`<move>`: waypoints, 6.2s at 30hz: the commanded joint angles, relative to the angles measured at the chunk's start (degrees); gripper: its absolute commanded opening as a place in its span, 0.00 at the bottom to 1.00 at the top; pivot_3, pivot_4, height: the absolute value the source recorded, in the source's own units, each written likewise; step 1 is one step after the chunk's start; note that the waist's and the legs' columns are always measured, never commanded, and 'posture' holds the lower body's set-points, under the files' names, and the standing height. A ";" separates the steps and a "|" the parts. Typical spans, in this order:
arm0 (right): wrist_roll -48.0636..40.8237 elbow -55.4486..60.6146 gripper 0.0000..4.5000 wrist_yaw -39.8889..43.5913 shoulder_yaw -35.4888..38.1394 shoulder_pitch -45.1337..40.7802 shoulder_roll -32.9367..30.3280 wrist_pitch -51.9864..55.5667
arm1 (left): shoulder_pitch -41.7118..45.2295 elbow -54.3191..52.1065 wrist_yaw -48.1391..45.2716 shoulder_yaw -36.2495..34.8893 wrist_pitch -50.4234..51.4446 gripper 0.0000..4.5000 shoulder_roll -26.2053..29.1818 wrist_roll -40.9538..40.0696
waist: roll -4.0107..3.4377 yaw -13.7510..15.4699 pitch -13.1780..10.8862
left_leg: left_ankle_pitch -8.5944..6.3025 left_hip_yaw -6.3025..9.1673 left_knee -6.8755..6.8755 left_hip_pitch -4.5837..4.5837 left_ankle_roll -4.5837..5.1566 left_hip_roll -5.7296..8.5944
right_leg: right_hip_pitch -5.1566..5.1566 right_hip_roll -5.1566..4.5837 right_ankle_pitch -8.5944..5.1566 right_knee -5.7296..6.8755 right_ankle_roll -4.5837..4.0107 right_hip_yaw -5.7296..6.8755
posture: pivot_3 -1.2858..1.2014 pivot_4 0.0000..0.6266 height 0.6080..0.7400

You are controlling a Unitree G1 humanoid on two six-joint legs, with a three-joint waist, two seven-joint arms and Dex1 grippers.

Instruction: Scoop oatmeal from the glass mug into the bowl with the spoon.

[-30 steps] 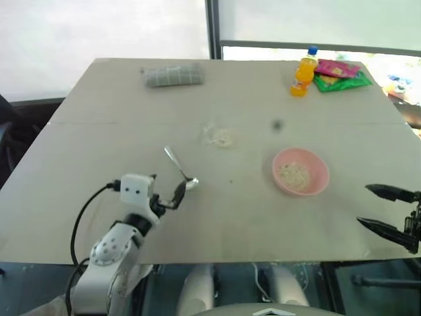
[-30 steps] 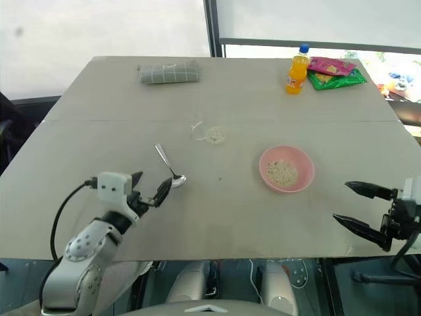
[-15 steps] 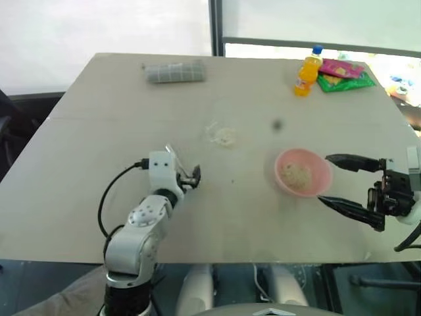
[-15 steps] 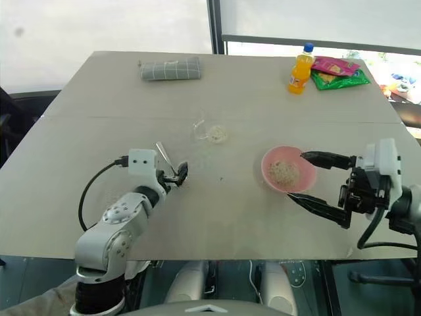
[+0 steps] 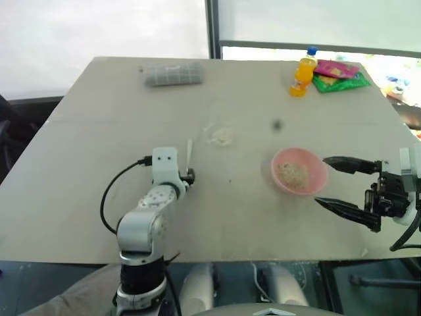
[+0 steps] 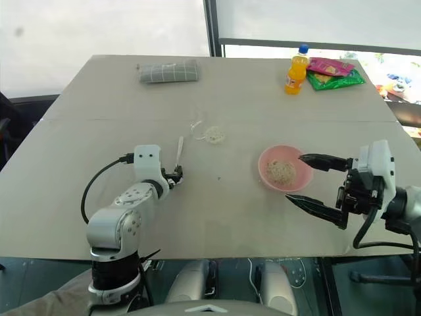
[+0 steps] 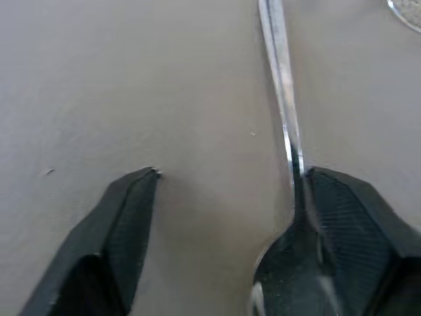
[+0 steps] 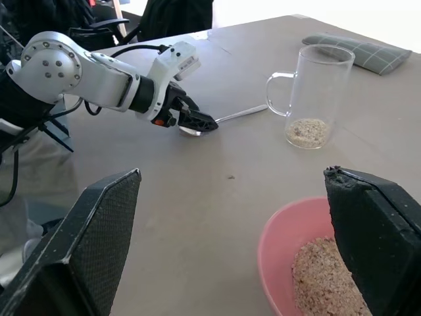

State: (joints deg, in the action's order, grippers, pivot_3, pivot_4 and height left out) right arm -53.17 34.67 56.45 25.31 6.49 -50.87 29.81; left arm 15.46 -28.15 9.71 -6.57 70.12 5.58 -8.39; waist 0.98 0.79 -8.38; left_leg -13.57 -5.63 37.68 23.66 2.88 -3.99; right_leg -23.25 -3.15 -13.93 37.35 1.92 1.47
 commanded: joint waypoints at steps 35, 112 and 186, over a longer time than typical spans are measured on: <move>-18.92 0.46 1.00 -28.91 -12.64 -18.76 14.93 12.81 | -19.98 -6.29 -35.15 4.37 -61.25 0.02 9.40 -6.24 | 0.21 0.03 -0.21 | -0.04 -0.06 0.41 0.50 0.00 -0.09 | -0.41 -0.44 -0.07 0.26 -0.30 -0.09 | 0.52 0.24 1.00; -18.42 -15.13 0.00 -54.15 -7.47 -34.65 19.67 18.35 | 15.04 47.01 -19.37 7.50 -79.34 0.99 7.91 13.63 | 0.09 -0.06 -0.25 | -0.02 0.03 0.62 1.06 0.01 -0.10 | -0.69 0.01 0.08 0.27 -0.02 0.21 | 0.52 0.24 1.00; 8.66 -16.87 0.00 -44.14 -23.45 -49.19 15.41 15.75 | 30.93 63.20 -32.35 10.99 -83.25 0.01 0.86 9.29 | 0.05 0.00 -0.28 | -0.01 -0.12 0.62 1.22 -0.01 -0.05 | -0.82 0.02 0.09 0.28 -0.01 0.31 | 0.52 0.24 1.00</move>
State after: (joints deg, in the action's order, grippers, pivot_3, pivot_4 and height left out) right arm -49.55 16.43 10.22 2.74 -42.60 -33.29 47.95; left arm 44.34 36.70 -22.13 4.89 -11.01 6.68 2.04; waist 1.03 0.79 -8.66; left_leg -13.58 -5.75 38.30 24.89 2.88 -4.04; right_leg -24.07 -3.12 -13.85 37.63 1.91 1.78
